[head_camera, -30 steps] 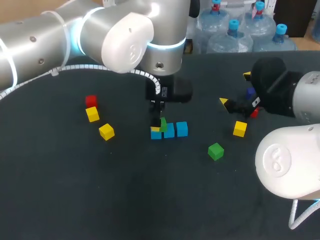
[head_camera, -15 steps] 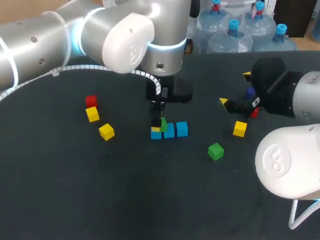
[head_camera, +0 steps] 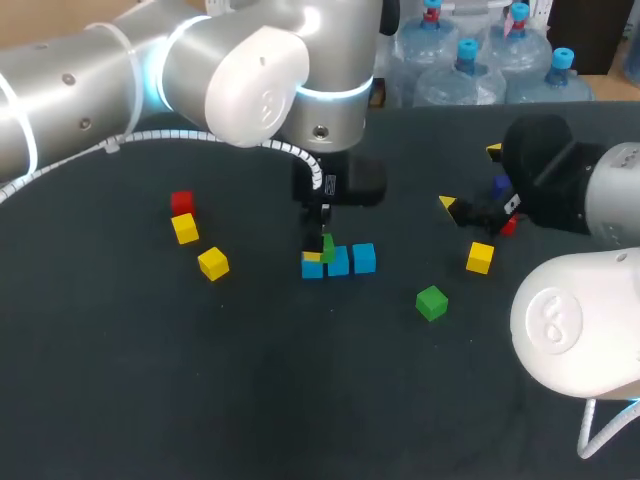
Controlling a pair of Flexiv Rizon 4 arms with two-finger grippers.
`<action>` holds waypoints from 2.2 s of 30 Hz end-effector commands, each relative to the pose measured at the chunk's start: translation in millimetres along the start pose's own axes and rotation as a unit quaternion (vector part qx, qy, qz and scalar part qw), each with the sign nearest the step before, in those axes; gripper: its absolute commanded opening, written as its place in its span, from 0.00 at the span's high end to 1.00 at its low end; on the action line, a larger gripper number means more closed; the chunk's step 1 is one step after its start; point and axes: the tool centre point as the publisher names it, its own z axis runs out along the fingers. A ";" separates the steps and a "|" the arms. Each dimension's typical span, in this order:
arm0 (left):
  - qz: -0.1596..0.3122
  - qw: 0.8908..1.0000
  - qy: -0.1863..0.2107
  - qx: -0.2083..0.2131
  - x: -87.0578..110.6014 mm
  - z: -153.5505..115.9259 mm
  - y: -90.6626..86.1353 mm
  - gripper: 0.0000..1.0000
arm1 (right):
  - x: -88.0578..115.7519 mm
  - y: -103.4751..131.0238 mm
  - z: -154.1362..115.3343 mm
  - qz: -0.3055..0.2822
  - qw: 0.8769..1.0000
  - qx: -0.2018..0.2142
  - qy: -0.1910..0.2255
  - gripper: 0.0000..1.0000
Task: Place the blue cubes, place green cubes on the blue cubes, place the yellow cubes on the green cubes, then place the red cubes on the yellow cubes, and place purple cube on the red cubes.
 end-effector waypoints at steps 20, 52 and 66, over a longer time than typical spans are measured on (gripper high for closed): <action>-0.005 1.000 -0.007 0.008 0.9 -1.5 1.7 0.00 | 0.5 -0.9 -0.3 0.000 1.000 -0.001 -0.001 0.00; -0.044 0.998 -0.050 -0.012 -1.3 -14.8 8.8 0.00 | 0.5 -0.9 -0.3 0.000 1.000 -0.001 -0.001 0.00; -0.048 0.997 -0.057 0.004 -8.7 -12.1 5.6 0.16 | 0.5 -0.9 -0.3 0.000 1.000 -0.001 -0.001 0.00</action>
